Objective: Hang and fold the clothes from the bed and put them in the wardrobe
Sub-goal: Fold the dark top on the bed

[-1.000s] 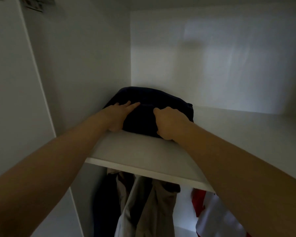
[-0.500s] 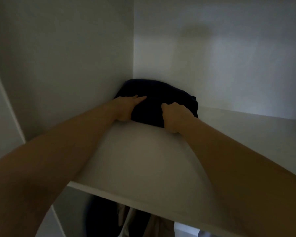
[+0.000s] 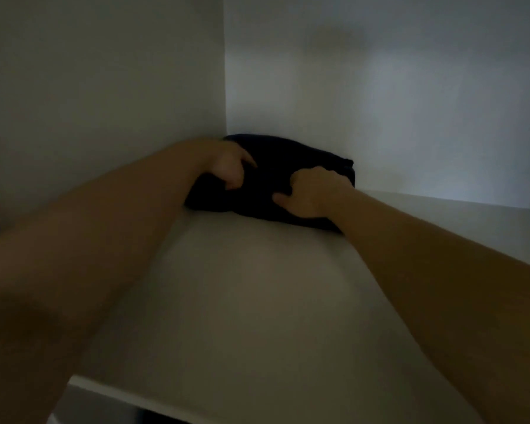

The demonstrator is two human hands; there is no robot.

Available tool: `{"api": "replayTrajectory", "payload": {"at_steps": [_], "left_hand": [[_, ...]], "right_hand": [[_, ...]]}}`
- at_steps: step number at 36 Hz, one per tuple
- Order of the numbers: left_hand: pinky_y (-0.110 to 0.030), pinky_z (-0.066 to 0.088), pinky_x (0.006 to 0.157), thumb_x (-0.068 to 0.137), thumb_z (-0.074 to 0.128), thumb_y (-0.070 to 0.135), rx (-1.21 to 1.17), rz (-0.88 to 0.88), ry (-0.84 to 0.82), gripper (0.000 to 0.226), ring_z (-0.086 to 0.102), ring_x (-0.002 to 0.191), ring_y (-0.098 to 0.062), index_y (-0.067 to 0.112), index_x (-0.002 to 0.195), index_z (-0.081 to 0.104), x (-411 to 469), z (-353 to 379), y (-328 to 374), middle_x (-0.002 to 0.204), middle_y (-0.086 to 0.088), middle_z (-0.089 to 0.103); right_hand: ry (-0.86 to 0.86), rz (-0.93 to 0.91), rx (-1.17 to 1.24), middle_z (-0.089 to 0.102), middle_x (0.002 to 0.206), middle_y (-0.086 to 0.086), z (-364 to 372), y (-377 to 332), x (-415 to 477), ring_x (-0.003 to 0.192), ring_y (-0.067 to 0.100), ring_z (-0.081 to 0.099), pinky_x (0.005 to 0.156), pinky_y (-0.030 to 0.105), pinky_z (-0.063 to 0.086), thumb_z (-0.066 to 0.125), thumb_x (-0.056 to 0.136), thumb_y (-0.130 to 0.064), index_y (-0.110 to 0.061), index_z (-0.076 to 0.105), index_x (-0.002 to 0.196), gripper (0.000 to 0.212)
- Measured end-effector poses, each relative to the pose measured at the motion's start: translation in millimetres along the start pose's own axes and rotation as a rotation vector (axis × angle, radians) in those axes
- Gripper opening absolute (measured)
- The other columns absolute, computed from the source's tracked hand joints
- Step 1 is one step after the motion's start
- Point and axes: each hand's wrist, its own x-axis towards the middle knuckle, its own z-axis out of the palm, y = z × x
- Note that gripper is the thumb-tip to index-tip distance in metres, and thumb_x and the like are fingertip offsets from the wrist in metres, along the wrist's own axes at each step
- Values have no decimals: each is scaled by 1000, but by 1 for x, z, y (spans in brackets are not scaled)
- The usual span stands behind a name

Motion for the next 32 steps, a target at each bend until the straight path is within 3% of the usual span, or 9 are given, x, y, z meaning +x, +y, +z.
{"api": "replayTrajectory", "payload": {"at_steps": [3,5,7,10,13,16,23,29,32], "left_hand": [[-33,47,102,89,57,8,-42,-49,325,39,57,119,-28,17,125,67,15,-18,1,136,-10,60],[-35,43,102,94,52,12,-81,-55,482,36,54,122,-32,13,129,62,29,-13,0,137,-15,56],[-35,39,106,100,47,18,-158,-8,524,38,50,128,-33,13,137,54,42,-3,-3,143,-16,51],[-33,29,114,107,40,33,-166,79,433,47,40,140,-29,15,150,42,58,18,-15,155,-11,41],[-39,15,123,107,33,43,-54,86,373,56,19,151,-25,24,158,22,72,37,-29,165,-3,19],[-46,9,124,106,27,50,43,49,282,58,11,153,-27,32,159,12,82,47,-34,167,1,10],[-30,18,119,108,25,44,-74,0,33,53,28,148,-25,26,158,24,100,46,-36,164,-6,23],[-37,21,121,107,27,42,-115,41,100,52,31,147,-24,28,156,31,95,56,-36,163,-3,28],[-51,11,123,107,18,44,13,15,105,55,14,153,-26,29,160,14,82,54,-30,167,1,12]], "right_hand": [[242,147,101,66,107,10,-13,-2,14,85,27,59,72,35,45,23,97,-69,-14,61,95,67],[374,217,152,62,118,14,-13,-1,26,105,33,55,86,43,42,19,103,-58,-12,61,114,62],[344,240,253,55,131,15,-10,2,40,120,36,48,96,48,38,20,105,-52,-13,51,130,56],[132,254,323,34,157,12,0,8,60,144,37,26,115,61,22,17,103,-58,-21,30,153,63],[-43,279,334,7,168,1,17,16,72,153,35,1,117,67,-1,12,97,-70,-35,8,160,72],[-155,261,347,8,168,3,30,22,81,153,35,9,120,63,4,12,92,-78,-36,5,160,79],[-254,174,390,26,164,9,40,24,102,149,27,27,120,36,17,20,104,-61,-19,28,157,69],[-220,245,346,26,164,8,48,22,99,149,34,26,121,57,16,12,91,-76,-31,22,159,82],[-163,278,360,25,164,6,42,18,82,149,34,25,121,59,13,10,88,-81,-37,16,158,84]]}}
